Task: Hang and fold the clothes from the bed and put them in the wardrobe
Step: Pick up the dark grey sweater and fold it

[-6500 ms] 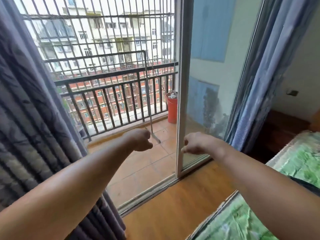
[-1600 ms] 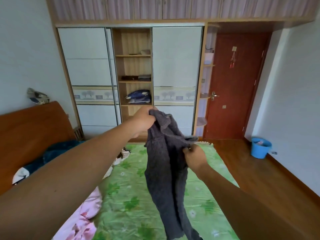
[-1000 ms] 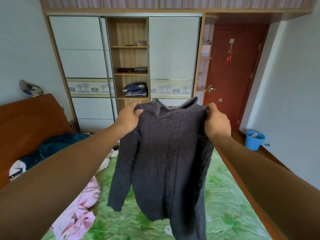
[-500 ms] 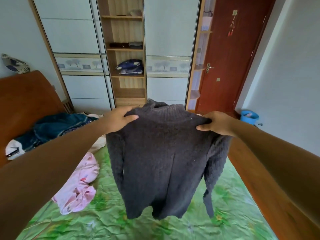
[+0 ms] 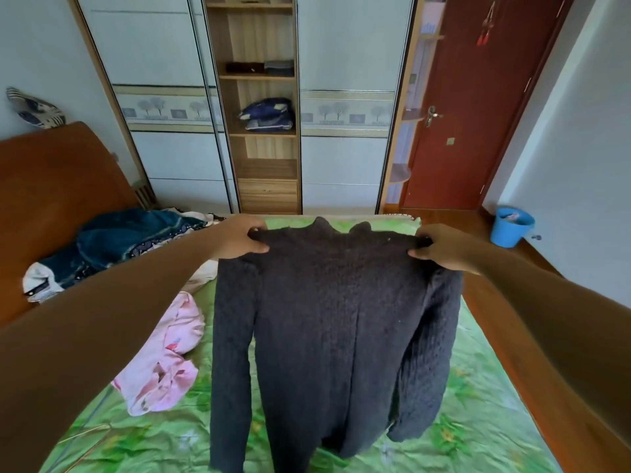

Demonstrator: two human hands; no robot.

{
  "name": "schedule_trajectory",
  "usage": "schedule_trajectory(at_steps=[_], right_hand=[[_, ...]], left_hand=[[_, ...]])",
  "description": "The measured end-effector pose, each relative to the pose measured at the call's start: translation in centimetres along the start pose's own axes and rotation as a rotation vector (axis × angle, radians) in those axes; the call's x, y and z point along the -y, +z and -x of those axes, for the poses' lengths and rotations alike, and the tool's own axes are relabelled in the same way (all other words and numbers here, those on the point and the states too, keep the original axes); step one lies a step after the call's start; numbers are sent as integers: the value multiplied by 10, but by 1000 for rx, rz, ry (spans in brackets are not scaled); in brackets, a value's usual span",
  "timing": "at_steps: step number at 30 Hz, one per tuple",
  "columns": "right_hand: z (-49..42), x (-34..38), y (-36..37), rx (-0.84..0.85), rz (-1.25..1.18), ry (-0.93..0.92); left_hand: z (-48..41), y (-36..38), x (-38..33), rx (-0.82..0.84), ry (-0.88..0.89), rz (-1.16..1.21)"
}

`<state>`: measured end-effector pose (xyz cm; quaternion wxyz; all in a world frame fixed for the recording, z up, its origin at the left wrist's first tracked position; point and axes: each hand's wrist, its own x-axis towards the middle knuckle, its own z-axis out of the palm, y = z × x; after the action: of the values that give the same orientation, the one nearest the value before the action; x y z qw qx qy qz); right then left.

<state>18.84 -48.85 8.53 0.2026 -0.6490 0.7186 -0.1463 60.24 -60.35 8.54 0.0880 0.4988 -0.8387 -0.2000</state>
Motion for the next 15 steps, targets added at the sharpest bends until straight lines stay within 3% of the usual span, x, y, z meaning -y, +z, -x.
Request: schedule_trajectory(at_steps=[8,12,15], right_hand=[[-85,45,-70,-371,436,-159],[-84,71,-100,-651,576,-283],[-67,76,-98,-665,613,-368]], left_hand=[[-82,-43,-8,-461,7,33],[-88,-77,-32,-564,52,158],[-71,-75,-41,-572,113,162]])
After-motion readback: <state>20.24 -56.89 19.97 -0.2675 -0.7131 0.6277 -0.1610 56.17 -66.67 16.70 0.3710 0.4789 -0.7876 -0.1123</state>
